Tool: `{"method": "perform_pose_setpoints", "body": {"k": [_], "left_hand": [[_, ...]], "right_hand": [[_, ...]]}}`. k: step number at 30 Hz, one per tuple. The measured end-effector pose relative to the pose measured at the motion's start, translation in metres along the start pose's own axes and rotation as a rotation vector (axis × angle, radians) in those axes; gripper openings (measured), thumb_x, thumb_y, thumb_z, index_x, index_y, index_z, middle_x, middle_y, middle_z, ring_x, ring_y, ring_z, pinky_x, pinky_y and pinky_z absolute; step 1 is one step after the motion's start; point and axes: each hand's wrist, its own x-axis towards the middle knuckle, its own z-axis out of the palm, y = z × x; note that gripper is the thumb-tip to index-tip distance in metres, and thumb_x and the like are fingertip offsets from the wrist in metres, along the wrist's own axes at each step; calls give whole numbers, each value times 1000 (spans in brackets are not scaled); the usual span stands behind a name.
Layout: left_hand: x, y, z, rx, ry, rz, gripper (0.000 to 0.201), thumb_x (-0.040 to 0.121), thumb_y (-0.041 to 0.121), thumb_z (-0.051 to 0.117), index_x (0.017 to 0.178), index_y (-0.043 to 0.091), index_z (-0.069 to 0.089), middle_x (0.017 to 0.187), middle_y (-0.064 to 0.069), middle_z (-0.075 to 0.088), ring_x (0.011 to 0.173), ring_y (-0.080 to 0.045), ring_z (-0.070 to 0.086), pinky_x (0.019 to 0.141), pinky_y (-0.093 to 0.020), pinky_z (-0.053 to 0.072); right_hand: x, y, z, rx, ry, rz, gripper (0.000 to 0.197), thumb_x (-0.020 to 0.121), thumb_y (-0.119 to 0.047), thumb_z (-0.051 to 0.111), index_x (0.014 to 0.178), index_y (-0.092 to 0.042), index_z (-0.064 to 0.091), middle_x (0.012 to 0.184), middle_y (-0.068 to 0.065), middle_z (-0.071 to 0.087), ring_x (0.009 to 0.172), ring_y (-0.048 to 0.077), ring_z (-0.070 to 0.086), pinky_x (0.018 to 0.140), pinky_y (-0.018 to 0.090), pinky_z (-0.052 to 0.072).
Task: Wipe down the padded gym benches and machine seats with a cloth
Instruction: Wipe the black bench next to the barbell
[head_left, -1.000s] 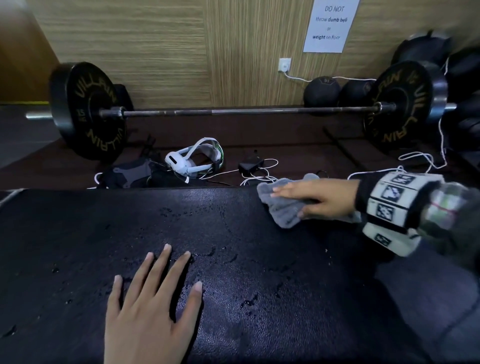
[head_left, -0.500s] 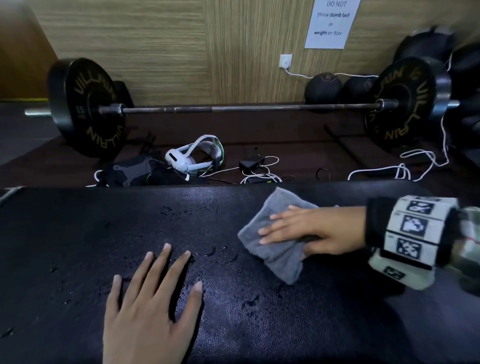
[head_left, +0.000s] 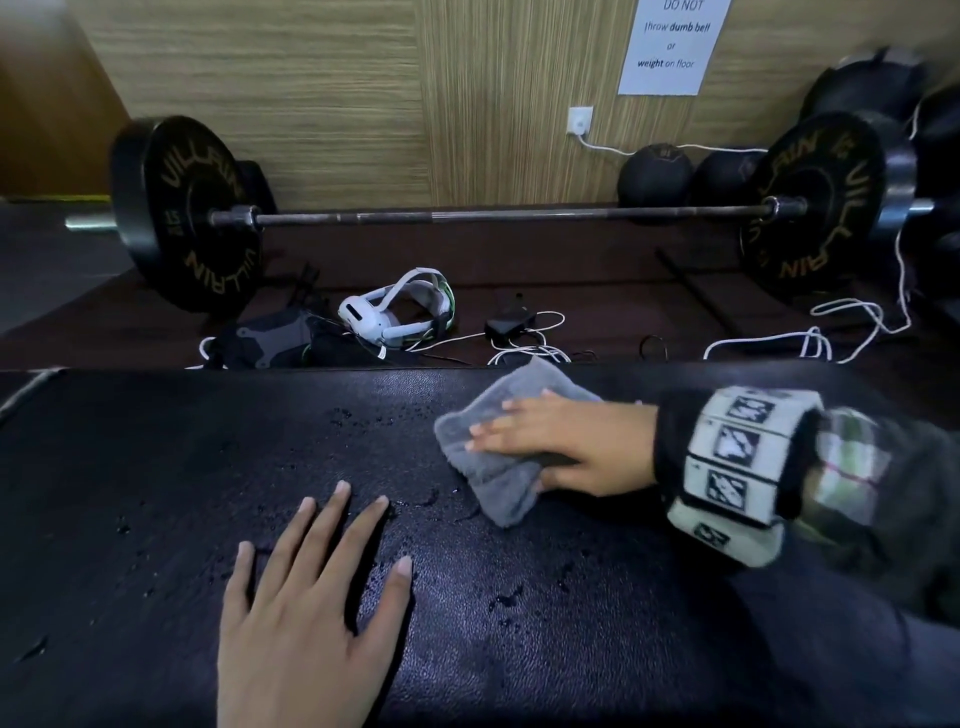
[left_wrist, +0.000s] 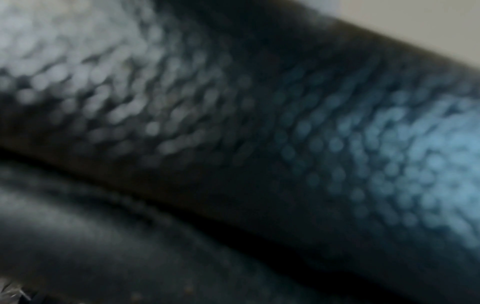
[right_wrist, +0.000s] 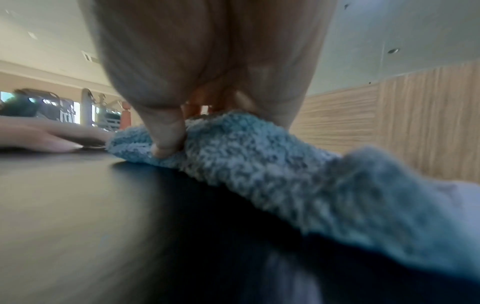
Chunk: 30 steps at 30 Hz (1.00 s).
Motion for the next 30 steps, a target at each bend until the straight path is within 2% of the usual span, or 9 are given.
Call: {"method": "perform_pose_setpoints", "body": {"k": [4, 8, 10, 13, 15, 18, 20, 26, 30], "left_hand": [[-1, 0, 0, -31, 7, 1, 53, 83, 62, 41, 130, 46, 58, 146, 14, 50, 137, -7, 38, 114, -50, 27], [0, -4, -1, -71, -6, 19, 52, 84, 61, 42, 130, 44, 59, 146, 15, 50, 137, -6, 38, 116, -46, 24], [0, -9, -2, -103, -26, 35, 50, 86, 59, 41, 129, 43, 59, 145, 18, 49, 138, -2, 37, 117, -42, 22], [1, -22, -9, -112, -68, 74, 48, 88, 59, 38, 130, 45, 58, 146, 23, 46, 139, 3, 33, 116, -32, 18], [2, -31, -16, -76, -97, 122, 47, 90, 59, 38, 131, 47, 57, 146, 25, 45, 138, 5, 32, 114, -27, 20], [2, -39, -20, -79, -112, 158, 45, 93, 57, 36, 134, 49, 53, 147, 28, 41, 141, 7, 29, 116, -35, 23], [2, -40, -19, -81, -99, 150, 45, 94, 56, 35, 136, 51, 49, 148, 31, 38, 142, 8, 25, 117, -45, 24], [0, -40, -17, -86, -69, 144, 46, 93, 58, 33, 135, 51, 50, 148, 31, 39, 142, 7, 26, 118, -47, 25], [1, -39, -16, -82, -62, 148, 46, 93, 58, 34, 135, 50, 51, 147, 29, 40, 141, 4, 30, 118, -47, 24]], "right_hand": [[-53, 3, 17, 80, -70, -56, 61, 94, -23, 50, 143, -43, 19, 153, -24, 11, 141, -3, -2, 115, 36, -2], [-79, 25, 6, 136, -84, 43, 59, 91, -28, 47, 140, -45, 19, 151, -27, 14, 139, -8, 5, 116, 39, 3], [-75, 32, 3, 118, -42, 72, 60, 91, -28, 49, 141, -39, 18, 152, -20, 15, 140, -4, 9, 118, 34, 6], [-51, 29, 2, 43, 12, 78, 61, 92, -15, 55, 145, -16, 26, 151, -8, 20, 142, 8, 17, 114, 13, -1], [-32, 16, 2, -12, 13, 93, 60, 92, -16, 55, 145, -12, 27, 153, -2, 22, 142, 13, 19, 117, 21, 3], [-12, -18, 4, -75, -28, 86, 62, 93, -24, 53, 147, -19, 24, 155, -4, 20, 143, 15, 17, 117, 41, 12], [-10, -48, 8, -99, -85, 60, 62, 94, -25, 51, 148, -26, 21, 156, -10, 14, 144, 15, 9, 117, 46, 5], [-55, -77, 42, 39, -142, -308, 63, 85, -11, 51, 143, -31, 35, 152, -16, 25, 144, 16, 11, 112, 43, -6], [-83, -43, 29, 178, -229, -209, 62, 88, -12, 51, 142, -38, 34, 150, -29, 19, 142, -1, 1, 113, 36, -7]]}}
